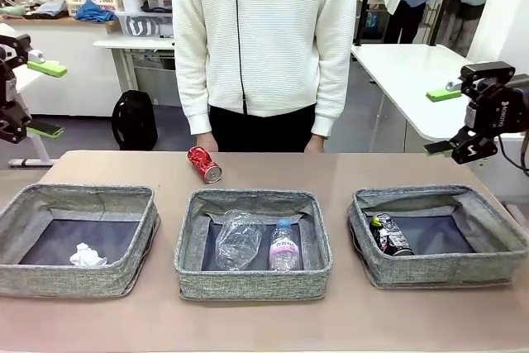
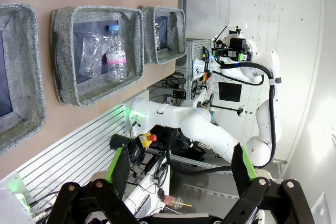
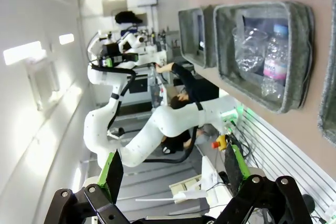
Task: Sort the waste into the appropriate baskets.
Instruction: Pick up the waste item pointed out by the person.
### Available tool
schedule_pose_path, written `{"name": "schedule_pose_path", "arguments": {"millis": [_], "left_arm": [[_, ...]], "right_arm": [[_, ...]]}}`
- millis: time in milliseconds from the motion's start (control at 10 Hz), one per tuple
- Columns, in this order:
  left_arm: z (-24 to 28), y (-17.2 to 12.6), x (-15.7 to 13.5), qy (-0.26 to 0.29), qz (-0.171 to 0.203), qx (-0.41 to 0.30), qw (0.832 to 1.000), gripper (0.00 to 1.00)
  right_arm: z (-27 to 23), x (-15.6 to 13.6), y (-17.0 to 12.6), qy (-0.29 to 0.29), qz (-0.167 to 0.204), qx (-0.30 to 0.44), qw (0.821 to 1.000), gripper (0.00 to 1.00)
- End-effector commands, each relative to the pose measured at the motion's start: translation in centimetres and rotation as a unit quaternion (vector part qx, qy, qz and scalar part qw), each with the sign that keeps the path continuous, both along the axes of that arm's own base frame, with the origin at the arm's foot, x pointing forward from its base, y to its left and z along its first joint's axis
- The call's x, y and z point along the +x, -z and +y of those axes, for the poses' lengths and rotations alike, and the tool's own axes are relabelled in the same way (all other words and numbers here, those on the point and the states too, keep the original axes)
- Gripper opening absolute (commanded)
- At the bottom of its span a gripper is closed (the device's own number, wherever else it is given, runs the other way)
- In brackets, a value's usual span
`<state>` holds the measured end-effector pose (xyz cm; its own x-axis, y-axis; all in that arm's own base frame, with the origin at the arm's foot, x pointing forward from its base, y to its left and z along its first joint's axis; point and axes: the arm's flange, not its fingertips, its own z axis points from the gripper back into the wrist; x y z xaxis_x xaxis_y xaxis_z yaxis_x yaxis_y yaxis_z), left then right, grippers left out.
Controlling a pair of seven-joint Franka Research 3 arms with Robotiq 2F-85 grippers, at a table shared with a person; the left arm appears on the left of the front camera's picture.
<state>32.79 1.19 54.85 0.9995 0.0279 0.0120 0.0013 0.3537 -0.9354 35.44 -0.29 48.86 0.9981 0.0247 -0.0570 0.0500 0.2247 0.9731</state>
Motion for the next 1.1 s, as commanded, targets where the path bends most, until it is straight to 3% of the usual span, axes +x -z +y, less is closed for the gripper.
{"name": "schedule_pose_path", "arguments": {"millis": [0,1000], "left_arm": [[0.20,0.08,-0.25,0.008,-0.006,0.004,1.000,1.00],[0.20,0.08,-0.25,0.008,-0.006,0.004,1.000,1.00]], "right_arm": [[0.18,0.02,-0.47,0.009,0.006,0.000,1.000,1.00],[0.18,0.02,-0.47,0.009,0.006,0.000,1.000,1.00]]}}
